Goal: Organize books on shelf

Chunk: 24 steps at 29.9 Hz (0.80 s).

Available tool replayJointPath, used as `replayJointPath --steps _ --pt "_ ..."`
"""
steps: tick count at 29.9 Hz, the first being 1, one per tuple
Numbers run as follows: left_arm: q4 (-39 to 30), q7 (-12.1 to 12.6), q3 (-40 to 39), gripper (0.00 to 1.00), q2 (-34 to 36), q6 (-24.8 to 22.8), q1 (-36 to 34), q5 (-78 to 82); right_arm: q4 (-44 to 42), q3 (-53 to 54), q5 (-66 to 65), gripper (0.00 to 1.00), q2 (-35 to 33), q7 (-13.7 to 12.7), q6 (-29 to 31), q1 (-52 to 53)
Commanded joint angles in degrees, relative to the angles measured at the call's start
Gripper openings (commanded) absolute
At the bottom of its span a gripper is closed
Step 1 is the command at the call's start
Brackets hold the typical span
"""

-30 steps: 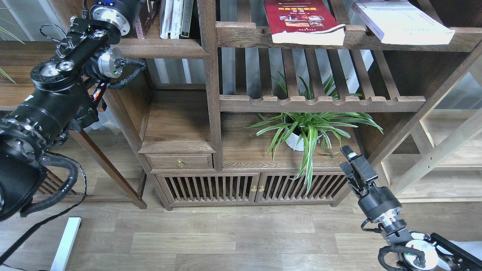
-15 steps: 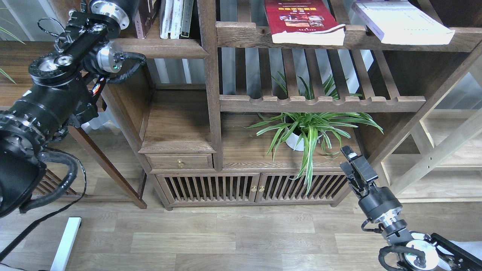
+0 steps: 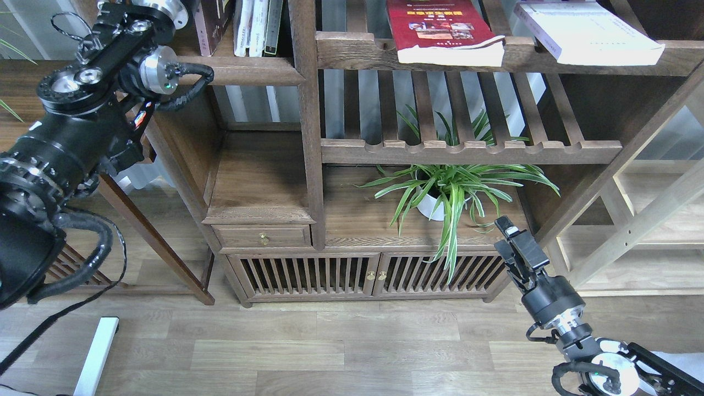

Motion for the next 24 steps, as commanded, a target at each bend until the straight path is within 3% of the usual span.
replayJointPath --steps 1,24 --pt "-0.03 0.06 -0.20 0.29 -0.09 0.00 -1.16 -0.23 0.00 -0.10 0.00 0.98 0.00 0.01 0.00 0.00" --pt "-0.20 1.28 -0.38 0.29 0.00 -0.44 -7.23 -1.81 0.00 -0.01 -0.35 0.99 -0.53 0.01 0.00 -1.58"
